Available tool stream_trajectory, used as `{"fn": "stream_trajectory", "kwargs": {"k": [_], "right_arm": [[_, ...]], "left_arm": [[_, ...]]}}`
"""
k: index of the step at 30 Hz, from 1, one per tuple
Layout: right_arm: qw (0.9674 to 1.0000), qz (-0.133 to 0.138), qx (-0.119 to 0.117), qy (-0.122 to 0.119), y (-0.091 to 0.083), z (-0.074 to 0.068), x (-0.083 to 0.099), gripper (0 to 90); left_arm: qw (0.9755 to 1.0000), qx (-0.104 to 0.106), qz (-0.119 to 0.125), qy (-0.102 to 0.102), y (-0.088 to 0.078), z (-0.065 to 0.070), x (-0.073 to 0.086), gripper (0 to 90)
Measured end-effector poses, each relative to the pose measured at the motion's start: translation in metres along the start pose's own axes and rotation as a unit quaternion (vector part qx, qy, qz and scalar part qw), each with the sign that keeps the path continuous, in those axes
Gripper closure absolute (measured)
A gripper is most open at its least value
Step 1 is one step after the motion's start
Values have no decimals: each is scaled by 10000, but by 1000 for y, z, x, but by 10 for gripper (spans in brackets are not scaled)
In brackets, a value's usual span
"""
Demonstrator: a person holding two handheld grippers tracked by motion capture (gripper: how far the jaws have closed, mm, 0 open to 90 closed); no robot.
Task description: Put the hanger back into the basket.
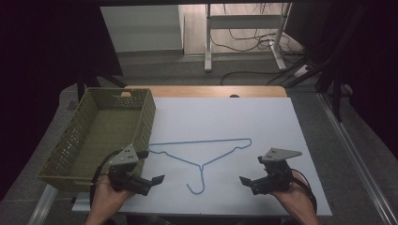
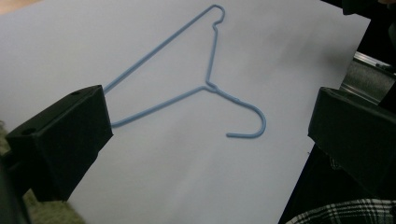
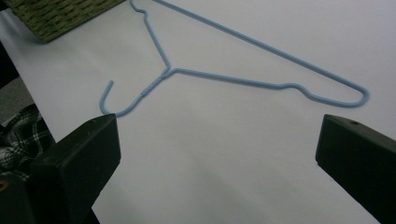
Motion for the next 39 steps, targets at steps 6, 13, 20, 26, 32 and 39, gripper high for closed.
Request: {"fn": "stream_trajectory", "kwargs": {"k": [6, 13, 20, 26, 32, 39], "right_arm": [[9996, -153, -166, -159, 9, -13, -1, 0], [9973, -415, -487, -351, 23, -33, -1, 0], [9939, -673, -647, -580, 41, -49, -2, 0], [9895, -902, -800, -804, 59, -64, -3, 13], [9865, -973, -952, -905, 76, -76, -7, 118], [9796, -1234, -1069, -1171, 95, -93, -4, 373]], "left_arm": [[9999, 124, -95, 40, 22, 8, -4, 0], [9994, 122, -159, 295, 46, 13, -6, 8], [9995, 240, -212, 18, 66, 6, -6, 6], [9994, 187, -263, -100, 82, -3, -11, 6], [9993, 94, -295, -210, 97, -15, -15, 13], [9990, 8, -440, -110, 115, -27, -13, 26]]}}
Point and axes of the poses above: each handheld gripper's, and its own axes: y roughly forward along the jaws, x roughly out of its underside, z roughly to its right, the point moved 6 cm from there along y, roughly forward along the jaws, and after that the axes turned 7 degrees about y, right-handed, at the moved point
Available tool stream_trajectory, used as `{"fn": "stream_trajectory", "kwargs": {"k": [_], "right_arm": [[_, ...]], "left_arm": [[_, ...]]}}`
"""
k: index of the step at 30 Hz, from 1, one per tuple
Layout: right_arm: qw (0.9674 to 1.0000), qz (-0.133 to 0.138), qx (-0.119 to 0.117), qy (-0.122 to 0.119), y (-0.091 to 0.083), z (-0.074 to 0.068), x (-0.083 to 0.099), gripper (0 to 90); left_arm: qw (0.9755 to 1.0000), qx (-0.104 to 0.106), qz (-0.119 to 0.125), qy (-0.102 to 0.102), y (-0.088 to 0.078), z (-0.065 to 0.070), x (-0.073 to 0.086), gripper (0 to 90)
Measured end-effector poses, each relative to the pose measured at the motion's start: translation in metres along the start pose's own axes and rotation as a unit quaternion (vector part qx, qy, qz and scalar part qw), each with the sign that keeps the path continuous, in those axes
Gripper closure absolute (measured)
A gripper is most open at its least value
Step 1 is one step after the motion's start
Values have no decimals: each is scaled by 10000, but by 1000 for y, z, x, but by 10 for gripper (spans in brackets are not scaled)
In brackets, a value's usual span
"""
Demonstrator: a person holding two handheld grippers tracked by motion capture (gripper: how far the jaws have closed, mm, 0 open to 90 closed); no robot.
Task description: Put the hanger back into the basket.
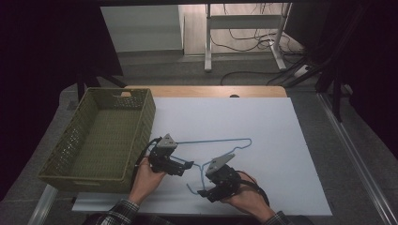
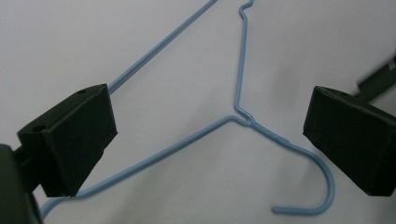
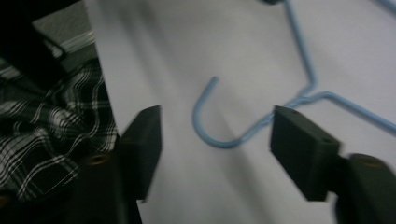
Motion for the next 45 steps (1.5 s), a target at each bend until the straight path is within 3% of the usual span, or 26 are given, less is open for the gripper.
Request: {"fn": "stream_trajectory", "kwargs": {"k": [3, 7, 14, 17, 24, 26, 30, 31, 32, 34, 39, 40, 42, 45], "right_arm": [[9996, -158, -122, -215, 12, -4, -1, 518], [9984, -294, -290, -392, 26, -5, -2, 628], [9948, -631, -321, -725, 48, -7, 0, 746], [9931, -714, -205, -904, 52, -8, 2, 852], [9923, -692, -261, -989, 49, -8, -2, 866], [9930, -582, -295, -988, 44, -10, -6, 867], [9936, -490, -347, -956, 37, -10, -11, 867], [9935, -466, -349, -977, 35, -10, -13, 867], [9935, -466, -349, -977, 35, -10, -13, 867], [9933, -428, -338, -1019, 32, -11, -15, 867], [9934, -338, -350, -1042, 26, -11, -19, 867], [9934, -332, -346, -1046, 25, -11, -19, 867], [9934, -322, -335, -1051, 24, -11, -20, 867], [9934, -293, -319, -1064, 22, -12, -21, 867]], "left_arm": [[10000, -76, -31, 33, 3, -4, 1, 29], [9999, -67, -37, -109, 6, -9, 5, 29], [9995, -43, -71, -303, 4, -14, 8, 34], [9993, -17, -107, -350, 4, -14, 8, 41], [9993, 17, -222, -289, 2, -12, 9, 35], [9993, 129, -221, -291, 1, -11, 9, 34], [9990, 4, -326, -301, 1, -8, 10, 69], [9989, -20, -431, -208, -2, -7, 11, 110], [9989, -20, -431, -208, -2, -7, 11, 235], [9986, 38, -456, -261, -5, -3, 12, 284], [9960, 279, -690, -486, -9, 14, 26, 709], [9952, 241, -810, -503, -10, 18, 30, 768], [9939, 14, -1018, -431, -10, 28, 38, 848], [9943, -61, -991, -392, -10, 43, 43, 894]]}}
Point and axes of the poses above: each handheld gripper's, and its own axes: y roughly forward along the jaws, x roughly out of its underside, z roughly to its right, the point moved 6 cm from there along y, roughly forward along the jaws, and after that the axes turned 7 degrees about y, right-handed, at the moved point
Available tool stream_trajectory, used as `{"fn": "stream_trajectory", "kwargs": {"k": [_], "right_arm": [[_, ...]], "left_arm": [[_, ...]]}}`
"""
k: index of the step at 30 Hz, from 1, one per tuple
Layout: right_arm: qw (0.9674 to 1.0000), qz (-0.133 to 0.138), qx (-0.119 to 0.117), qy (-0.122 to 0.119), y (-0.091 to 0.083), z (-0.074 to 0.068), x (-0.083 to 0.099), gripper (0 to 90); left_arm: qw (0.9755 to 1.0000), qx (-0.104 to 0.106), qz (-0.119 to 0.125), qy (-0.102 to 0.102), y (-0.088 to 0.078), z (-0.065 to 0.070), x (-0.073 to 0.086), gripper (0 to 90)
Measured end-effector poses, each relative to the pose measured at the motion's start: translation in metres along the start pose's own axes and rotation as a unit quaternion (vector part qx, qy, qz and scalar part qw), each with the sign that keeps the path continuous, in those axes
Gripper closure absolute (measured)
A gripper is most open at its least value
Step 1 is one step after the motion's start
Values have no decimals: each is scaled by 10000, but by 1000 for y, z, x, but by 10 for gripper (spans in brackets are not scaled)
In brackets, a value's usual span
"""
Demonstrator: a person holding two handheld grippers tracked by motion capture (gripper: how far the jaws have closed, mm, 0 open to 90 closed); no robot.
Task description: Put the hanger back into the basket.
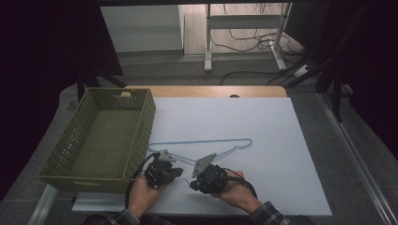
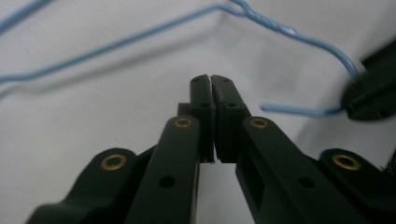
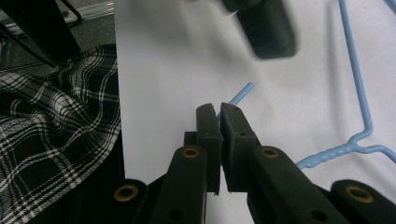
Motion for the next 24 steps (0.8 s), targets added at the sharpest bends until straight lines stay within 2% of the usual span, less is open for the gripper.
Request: {"fn": "stream_trajectory", "kwargs": {"k": [4, 6, 8, 10, 14, 17, 22, 24], "right_arm": [[10000, 39, -16, 40, -4, 1, -2, 866], [9999, 95, -21, 59, -6, 1, -4, 867], [9999, 118, -20, 55, -7, 2, -5, 867], [9999, 124, -37, 58, -8, 2, -6, 866], [9999, 142, -49, 68, -9, 3, -8, 866], [9998, 146, -61, 72, -9, 2, -9, 865], [9999, 64, -111, 114, -6, 3, -7, 852], [9997, 116, -73, 203, -8, 4, -8, 784]], "left_arm": [[9999, 20, 144, 84, 8, 16, 11, 895], [9999, 63, 100, 63, 11, 19, 16, 896], [9996, 98, 253, 43, 14, 22, 20, 896], [9984, 201, 522, 69, 14, 24, 18, 896], [9982, 247, 491, 228, 19, 27, 13, 895], [9973, 397, 596, 184, 23, 29, 12, 894], [9961, 458, 753, 90, 23, 28, 10, 893], [9959, 487, 758, 72, 23, 27, 10, 893]]}}
Point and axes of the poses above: each handheld gripper's, and its own axes: y roughly forward along the jaws, x roughly out of its underside, z roughly to its right, the point moved 6 cm from there along y, roughly forward along the jaws, and after that the axes turned 7 degrees about y, right-handed, at the moved point
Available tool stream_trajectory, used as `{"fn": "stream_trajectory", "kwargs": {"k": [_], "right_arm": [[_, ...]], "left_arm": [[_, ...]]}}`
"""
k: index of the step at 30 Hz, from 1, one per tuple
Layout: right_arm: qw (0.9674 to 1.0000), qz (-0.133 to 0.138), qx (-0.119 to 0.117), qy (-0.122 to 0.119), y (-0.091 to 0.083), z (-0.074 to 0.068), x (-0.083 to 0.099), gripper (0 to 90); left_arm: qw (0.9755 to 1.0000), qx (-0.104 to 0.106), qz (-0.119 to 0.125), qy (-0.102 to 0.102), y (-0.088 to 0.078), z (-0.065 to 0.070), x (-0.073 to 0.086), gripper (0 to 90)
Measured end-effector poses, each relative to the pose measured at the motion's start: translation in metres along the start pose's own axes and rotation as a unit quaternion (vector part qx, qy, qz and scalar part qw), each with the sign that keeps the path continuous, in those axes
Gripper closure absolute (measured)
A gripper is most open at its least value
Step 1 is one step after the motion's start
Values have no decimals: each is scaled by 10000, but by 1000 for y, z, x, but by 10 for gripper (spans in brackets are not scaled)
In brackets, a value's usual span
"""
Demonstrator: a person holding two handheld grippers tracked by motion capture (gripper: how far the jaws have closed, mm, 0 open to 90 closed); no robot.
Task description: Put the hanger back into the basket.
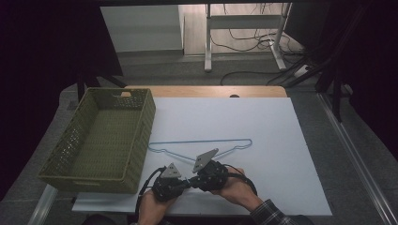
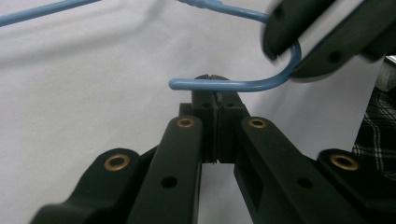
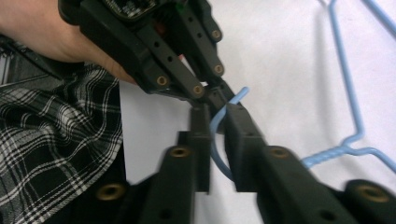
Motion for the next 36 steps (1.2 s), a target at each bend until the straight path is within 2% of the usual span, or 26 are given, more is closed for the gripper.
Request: {"fn": "stream_trajectory", "kwargs": {"k": [3, 4, 5, 8, 10, 11, 12, 17, 22, 25, 26, 27, 31, 34, 36], "right_arm": [[9998, 112, 152, -7, -14, 8, -3, 729], [9996, 176, 194, 74, -20, 13, -4, 707], [9994, 197, 239, 180, -27, 21, -3, 697], [9973, 167, 645, 321, -39, 48, 5, 655], [9961, 117, 784, 395, -40, 64, 12, 616], [9961, 117, 784, 395, -40, 64, 12, 616], [9950, 48, 959, 289, -35, 77, 18, 574], [9922, -76, 1240, 5, -20, 94, 22, 500], [9894, -221, 1400, -311, -5, 104, 19, 490], [9892, -259, 1369, -444, 1, 106, 16, 498], [9882, -313, 1396, -549, 6, 107, 14, 522], [9890, -329, 1328, -570, 9, 106, 14, 527], [9871, -466, 1350, -724, 16, 107, 13, 582], [9862, -509, 1322, -861, 21, 107, 12, 682], [9847, -532, 1343, -977, 21, 107, 11, 714]], "left_arm": [[10000, 4, -6, -8, 0, 0, 0, 889], [10000, -6, -1, -5, 0, 0, 0, 888], [10000, -14, -3, 7, 0, -1, 0, 887], [10000, -7, 21, 2, -1, -1, -2, 881], [10000, -5, 33, 5, -2, -1, -3, 877], [10000, -5, 33, 5, -2, -1, -3, 877], [10000, -2, 28, 7, -2, -2, -3, 877], [10000, 2, 28, -16, -2, -1, -4, 874], [10000, -5, 60, -10, -4, -1, -5, 871], [10000, -1, 76, -7, -5, -1, -7, 871], [10000, 3, 85, 2, -5, -1, -7, 871], [10000, 0, 92, 3, -6, -1, -8, 870], [9999, 18, 110, -16, -6, -1, -8, 870], [9999, 40, 132, -12, -6, 1, -9, 867], [9999, 32, 135, -8, -7, 1, -9, 858]]}}
Point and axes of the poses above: each handheld gripper's, and its own axes: y roughly forward along the jaws, x roughly out of its underside, z roughly to its right, the point moved 6 cm from there along y, roughly forward along the jaws, and after that the axes turned 7 degrees about y, right-handed, at the moved point
